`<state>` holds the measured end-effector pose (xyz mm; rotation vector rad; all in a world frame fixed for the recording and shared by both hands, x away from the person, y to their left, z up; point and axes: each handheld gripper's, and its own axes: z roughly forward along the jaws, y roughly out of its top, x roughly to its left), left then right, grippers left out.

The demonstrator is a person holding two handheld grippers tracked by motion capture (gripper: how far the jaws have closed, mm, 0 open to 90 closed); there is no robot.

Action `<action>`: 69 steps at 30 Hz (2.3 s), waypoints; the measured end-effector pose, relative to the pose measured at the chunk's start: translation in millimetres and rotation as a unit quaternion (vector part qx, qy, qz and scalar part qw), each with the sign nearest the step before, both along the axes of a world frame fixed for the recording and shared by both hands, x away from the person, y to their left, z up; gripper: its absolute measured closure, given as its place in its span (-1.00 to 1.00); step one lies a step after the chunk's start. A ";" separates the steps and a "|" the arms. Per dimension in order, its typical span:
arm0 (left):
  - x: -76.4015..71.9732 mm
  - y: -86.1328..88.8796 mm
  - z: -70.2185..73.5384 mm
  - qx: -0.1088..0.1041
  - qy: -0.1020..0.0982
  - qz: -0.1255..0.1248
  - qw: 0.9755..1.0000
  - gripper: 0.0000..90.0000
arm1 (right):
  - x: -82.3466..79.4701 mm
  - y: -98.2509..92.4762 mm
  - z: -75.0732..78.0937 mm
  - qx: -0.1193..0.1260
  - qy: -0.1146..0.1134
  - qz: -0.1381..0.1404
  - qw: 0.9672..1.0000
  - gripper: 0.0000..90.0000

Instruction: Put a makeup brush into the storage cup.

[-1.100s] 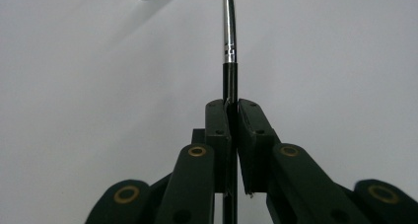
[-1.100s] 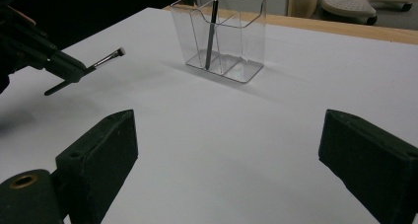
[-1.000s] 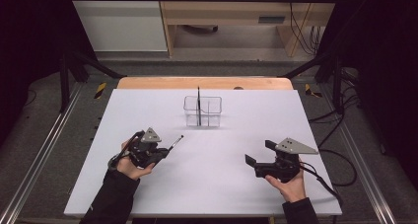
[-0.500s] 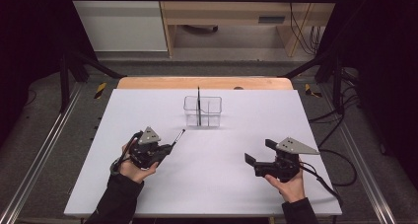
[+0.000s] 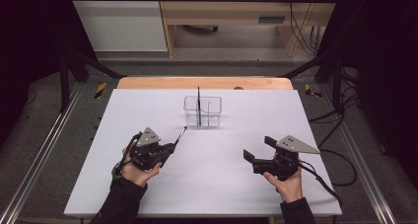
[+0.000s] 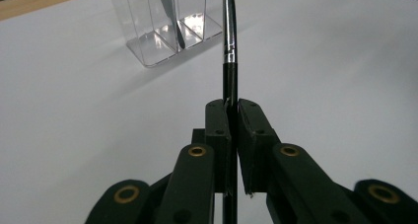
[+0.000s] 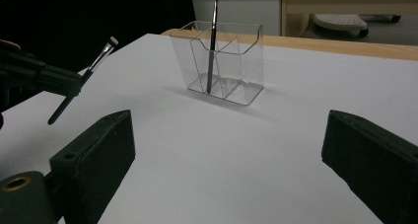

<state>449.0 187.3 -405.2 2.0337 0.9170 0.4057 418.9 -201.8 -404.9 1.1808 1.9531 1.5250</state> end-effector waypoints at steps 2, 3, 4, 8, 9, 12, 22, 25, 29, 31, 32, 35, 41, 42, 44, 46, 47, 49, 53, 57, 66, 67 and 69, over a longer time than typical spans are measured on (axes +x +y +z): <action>-1.1 -0.2 1.1 -0.006 -0.003 0.000 1.000 0.85 | 0.6 1.0 0.4 0.002 0.000 -0.002 1.000 -0.86; -1.6 -0.5 1.4 -0.008 -0.005 0.001 1.000 0.85 | 0.6 1.0 0.4 0.002 0.000 -0.002 1.000 -0.86; -2.1 -0.9 1.6 -0.010 -0.006 0.001 1.000 0.85 | 1.0 1.7 0.5 0.004 0.000 -0.001 1.000 -0.86; -3.8 -4.2 1.8 -0.016 -0.007 0.003 1.000 0.85 | 3.0 5.5 1.7 0.012 0.001 -0.003 1.000 -0.86; -3.8 -4.2 1.8 -0.016 -0.007 0.003 1.000 0.85 | 3.0 5.5 1.7 0.012 0.001 -0.003 1.000 -0.86; -4.7 -6.1 1.5 -0.021 -0.006 0.004 1.000 0.85 | 4.6 9.7 4.7 0.015 -0.003 -0.002 1.000 -0.86; -7.8 -9.2 1.7 -0.033 -0.012 0.002 0.999 0.85 | 10.2 20.5 11.3 0.031 -0.007 0.003 1.000 -0.88; -9.1 -11.3 1.7 -0.036 -0.018 0.000 0.999 0.85 | 11.4 25.5 13.9 0.033 -0.009 0.007 0.999 -0.87; -10.9 -12.4 3.8 -0.043 -0.026 0.002 0.999 0.85 | 13.3 32.9 16.6 0.040 -0.010 0.013 0.999 -0.86; -11.5 -12.9 4.4 -0.044 -0.027 0.001 0.999 0.85 | 14.7 38.3 17.8 0.040 -0.009 0.019 0.999 -0.86; -11.8 -13.3 4.5 -0.044 -0.029 0.001 0.999 0.85 | 14.8 39.8 18.3 0.040 -0.008 0.019 0.999 -0.86; -12.1 -14.3 4.4 -0.045 -0.028 0.001 0.999 0.85 | 15.2 42.1 19.1 0.044 -0.008 0.020 0.999 -0.86; -13.7 -16.8 5.7 -0.049 -0.035 0.000 0.998 0.85 | 17.5 49.0 20.4 0.048 -0.003 0.028 0.998 -0.86; -13.4 -18.1 5.8 -0.048 -0.033 -0.004 0.998 0.85 | 17.8 49.7 20.4 0.049 -0.002 0.029 0.998 -0.86; -13.0 -19.4 5.8 -0.048 -0.034 -0.006 0.998 0.85 | 18.3 51.6 21.4 0.050 -0.002 0.028 0.998 -0.86; -13.1 -21.1 6.1 -0.047 -0.036 -0.007 0.998 0.85 | 19.0 54.0 22.9 0.053 -0.002 0.031 0.998 -0.86; -13.1 -21.1 6.1 -0.047 -0.036 -0.007 0.998 0.85 | 19.0 54.0 22.9 0.053 -0.002 0.031 0.998 -0.86; -12.9 -22.2 8.0 -0.048 -0.041 -0.007 0.998 0.85 | 19.8 57.9 24.4 0.054 -0.002 0.035 0.998 -0.85; -12.9 -23.2 10.5 -0.051 -0.045 -0.006 0.998 0.85 | 20.6 61.0 25.4 0.059 -0.002 0.035 0.998 -0.85; -12.3 -25.1 12.4 -0.055 -0.049 -0.007 0.997 0.85 | 21.3 64.5 28.2 0.070 -0.003 0.038 0.997 -0.83; -13.3 -33.3 17.1 -0.063 -0.056 -0.008 0.996 0.85 | 23.9 76.1 31.1 0.081 -0.001 0.043 0.996 -0.82; -13.4 -35.2 18.8 -0.068 -0.058 -0.009 0.996 0.85 | 24.2 76.9 31.3 0.082 0.000 0.043 0.996 -0.81; -13.5 -36.3 19.8 -0.070 -0.059 -0.009 0.996 0.85 | 24.4 77.7 31.5 0.082 0.001 0.043 0.996 -0.81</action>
